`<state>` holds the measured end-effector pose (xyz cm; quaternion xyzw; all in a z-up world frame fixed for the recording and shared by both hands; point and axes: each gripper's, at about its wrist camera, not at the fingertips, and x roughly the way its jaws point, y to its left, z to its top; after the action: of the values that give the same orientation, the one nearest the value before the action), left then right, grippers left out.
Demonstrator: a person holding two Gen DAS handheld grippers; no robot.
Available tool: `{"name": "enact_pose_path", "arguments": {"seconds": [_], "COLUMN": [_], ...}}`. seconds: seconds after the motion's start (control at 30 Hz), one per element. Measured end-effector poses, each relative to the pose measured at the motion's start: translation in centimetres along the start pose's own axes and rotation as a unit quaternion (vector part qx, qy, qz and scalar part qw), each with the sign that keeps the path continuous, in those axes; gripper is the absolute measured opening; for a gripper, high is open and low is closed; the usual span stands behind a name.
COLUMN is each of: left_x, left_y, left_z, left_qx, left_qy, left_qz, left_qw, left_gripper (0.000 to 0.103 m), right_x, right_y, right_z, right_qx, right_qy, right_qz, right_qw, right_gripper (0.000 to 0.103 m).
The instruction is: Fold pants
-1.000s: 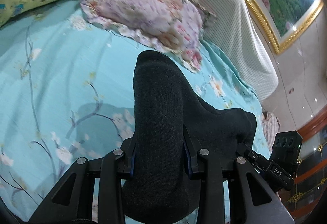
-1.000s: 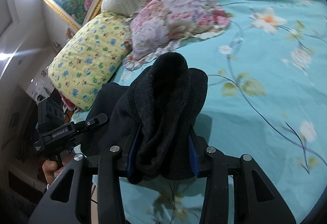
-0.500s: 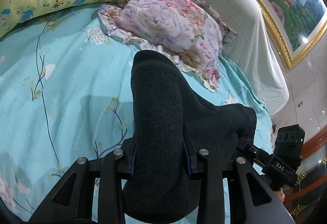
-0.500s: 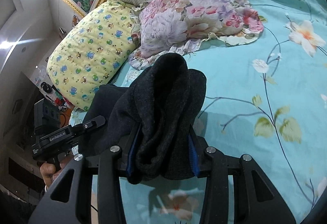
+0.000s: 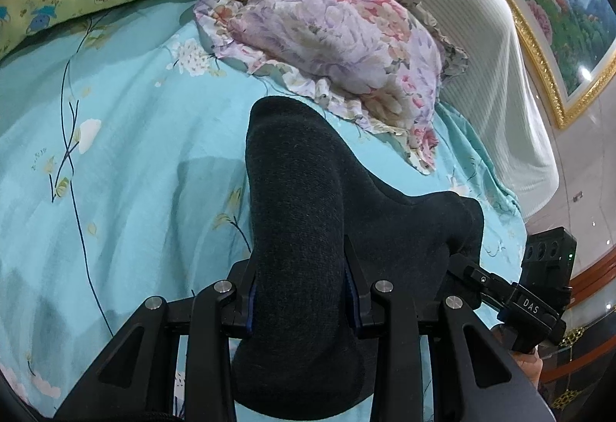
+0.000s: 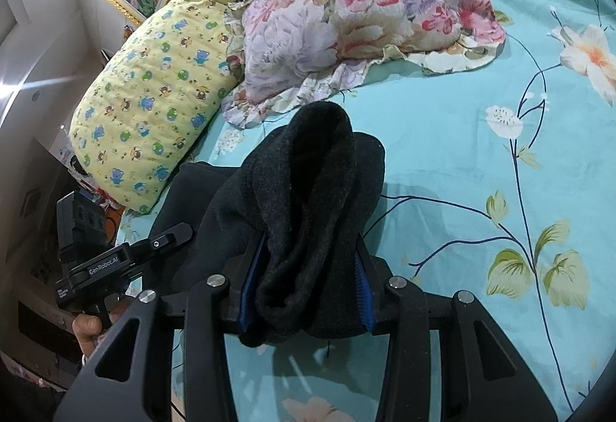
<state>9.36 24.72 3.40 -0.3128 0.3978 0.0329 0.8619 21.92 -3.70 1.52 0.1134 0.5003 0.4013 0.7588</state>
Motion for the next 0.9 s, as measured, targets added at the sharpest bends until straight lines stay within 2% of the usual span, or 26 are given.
{"name": "enact_pose_path", "arguments": {"seconds": [0.2, 0.4, 0.57, 0.63, 0.9], "left_x": [0.8, 1.3, 0.8, 0.4, -0.8], "left_y": [0.6, 1.3, 1.2, 1.2, 0.2], "left_z": [-0.4, -0.6, -0.6, -0.7, -1.6], "left_qx": [-0.007, -0.015, -0.008, -0.004, 0.032], "left_qy": [0.008, 0.013, 0.006, 0.001, -0.01], "left_qz": [0.007, 0.013, 0.04, 0.047, 0.079], "left_qw": [0.9999, 0.9997, 0.9992, 0.9989, 0.9963], "left_gripper": [0.041, 0.049, 0.069, 0.07, 0.076], "right_x": [0.6, 0.8, 0.8, 0.7, -0.4], "right_y": [-0.7, -1.1, -1.5, -1.5, -0.5], "right_z": [-0.2, -0.5, -0.7, -0.8, -1.2], "right_qx": [0.002, 0.004, 0.014, 0.019, 0.001], "right_qy": [0.007, 0.006, 0.004, 0.003, -0.011], "right_qz": [-0.003, -0.007, -0.01, -0.018, -0.047], "right_qw": [1.0, 1.0, 1.0, 1.0, 0.999], "right_gripper": [0.047, 0.054, 0.062, 0.073, 0.08]}}
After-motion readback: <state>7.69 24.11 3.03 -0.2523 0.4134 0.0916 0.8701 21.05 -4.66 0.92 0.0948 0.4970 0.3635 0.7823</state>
